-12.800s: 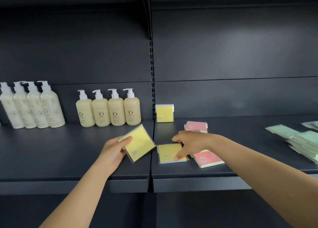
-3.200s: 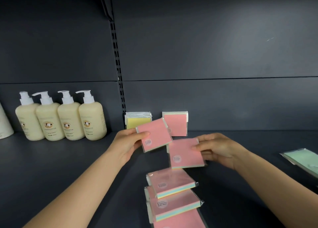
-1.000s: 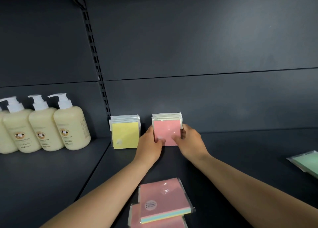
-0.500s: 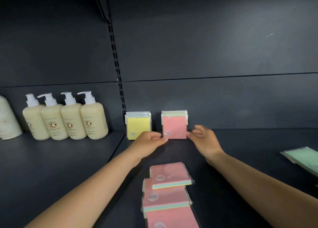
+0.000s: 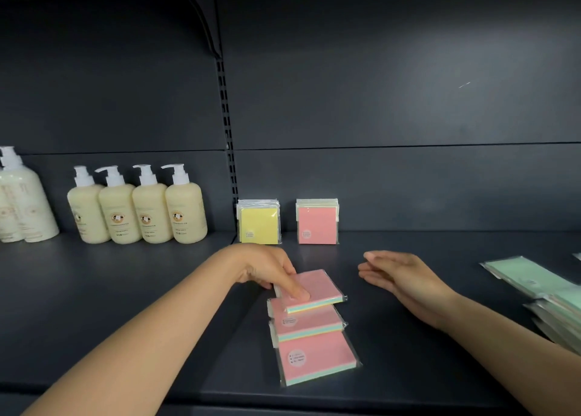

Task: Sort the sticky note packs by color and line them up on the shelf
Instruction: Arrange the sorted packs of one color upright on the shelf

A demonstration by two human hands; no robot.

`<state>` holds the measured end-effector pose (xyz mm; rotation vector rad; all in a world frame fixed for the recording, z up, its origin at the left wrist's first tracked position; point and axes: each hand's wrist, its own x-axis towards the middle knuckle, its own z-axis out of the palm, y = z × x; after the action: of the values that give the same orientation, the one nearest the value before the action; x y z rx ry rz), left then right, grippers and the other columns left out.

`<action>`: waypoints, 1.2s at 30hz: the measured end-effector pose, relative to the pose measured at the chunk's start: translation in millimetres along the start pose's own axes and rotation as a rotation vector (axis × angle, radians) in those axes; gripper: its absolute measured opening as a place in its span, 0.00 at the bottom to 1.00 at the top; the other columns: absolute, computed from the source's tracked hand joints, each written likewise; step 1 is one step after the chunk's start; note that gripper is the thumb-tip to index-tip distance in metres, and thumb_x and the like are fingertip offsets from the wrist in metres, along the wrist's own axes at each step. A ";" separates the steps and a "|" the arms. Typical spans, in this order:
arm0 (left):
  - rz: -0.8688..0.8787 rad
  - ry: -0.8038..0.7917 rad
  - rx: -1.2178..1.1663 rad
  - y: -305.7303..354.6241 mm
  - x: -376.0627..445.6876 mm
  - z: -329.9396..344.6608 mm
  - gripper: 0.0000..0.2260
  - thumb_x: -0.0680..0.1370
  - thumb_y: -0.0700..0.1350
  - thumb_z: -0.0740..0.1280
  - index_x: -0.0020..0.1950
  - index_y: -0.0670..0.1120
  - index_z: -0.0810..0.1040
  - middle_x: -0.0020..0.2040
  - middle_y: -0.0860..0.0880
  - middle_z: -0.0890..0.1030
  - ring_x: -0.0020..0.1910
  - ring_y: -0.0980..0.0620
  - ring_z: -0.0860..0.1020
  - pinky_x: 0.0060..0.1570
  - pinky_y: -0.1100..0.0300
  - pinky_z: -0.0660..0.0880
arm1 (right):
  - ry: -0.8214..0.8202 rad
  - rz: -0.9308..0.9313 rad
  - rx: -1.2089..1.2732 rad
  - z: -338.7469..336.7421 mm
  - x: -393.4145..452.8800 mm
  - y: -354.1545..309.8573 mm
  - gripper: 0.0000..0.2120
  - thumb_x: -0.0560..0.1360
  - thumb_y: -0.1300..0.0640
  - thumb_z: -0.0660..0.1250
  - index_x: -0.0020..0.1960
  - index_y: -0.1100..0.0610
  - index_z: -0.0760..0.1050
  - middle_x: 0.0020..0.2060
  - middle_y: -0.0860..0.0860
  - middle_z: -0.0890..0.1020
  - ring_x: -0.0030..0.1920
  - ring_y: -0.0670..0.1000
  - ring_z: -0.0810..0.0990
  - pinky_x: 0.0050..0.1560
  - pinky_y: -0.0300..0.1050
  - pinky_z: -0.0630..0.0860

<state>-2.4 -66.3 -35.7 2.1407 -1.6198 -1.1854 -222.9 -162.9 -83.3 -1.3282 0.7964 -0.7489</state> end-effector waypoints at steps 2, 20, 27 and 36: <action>0.018 0.004 -0.042 -2.7 -0.4 -0.5 0.05 0.71 0.47 0.74 0.45 0.51 0.80 0.41 0.55 0.80 0.45 0.57 0.75 0.50 0.65 0.69 | -0.008 0.005 0.013 -2.7 -3.2 -1.1 0.15 0.78 0.59 0.64 0.61 0.66 0.74 0.52 0.61 0.81 0.53 0.52 0.82 0.52 0.40 0.77; 0.250 0.749 -1.312 -68.4 -2.3 4.8 0.03 0.75 0.36 0.67 0.47 0.41 0.78 0.45 0.44 0.82 0.45 0.50 0.80 0.42 0.58 0.75 | -0.502 0.106 -0.863 70.1 -5.0 -35.6 0.31 0.67 0.47 0.75 0.66 0.54 0.71 0.53 0.45 0.74 0.57 0.45 0.74 0.54 0.37 0.73; 0.238 0.767 -1.302 -69.4 -1.5 4.9 0.04 0.76 0.36 0.67 0.50 0.41 0.79 0.46 0.44 0.82 0.44 0.49 0.81 0.41 0.59 0.76 | -0.566 0.103 -0.866 66.9 0.5 -33.4 0.21 0.66 0.56 0.78 0.55 0.56 0.76 0.49 0.49 0.81 0.50 0.48 0.80 0.59 0.42 0.75; 0.235 0.695 -1.275 -66.3 0.0 5.8 0.05 0.77 0.38 0.67 0.51 0.40 0.79 0.47 0.43 0.83 0.46 0.49 0.80 0.42 0.59 0.76 | -0.353 0.075 -0.081 38.1 13.4 -16.5 0.11 0.70 0.71 0.70 0.50 0.60 0.80 0.47 0.54 0.85 0.47 0.50 0.84 0.48 0.40 0.81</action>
<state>40.8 -39.7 -78.7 1.2103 -0.4840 -0.8331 -183.9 -155.5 -65.2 -1.4443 0.5936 -0.4090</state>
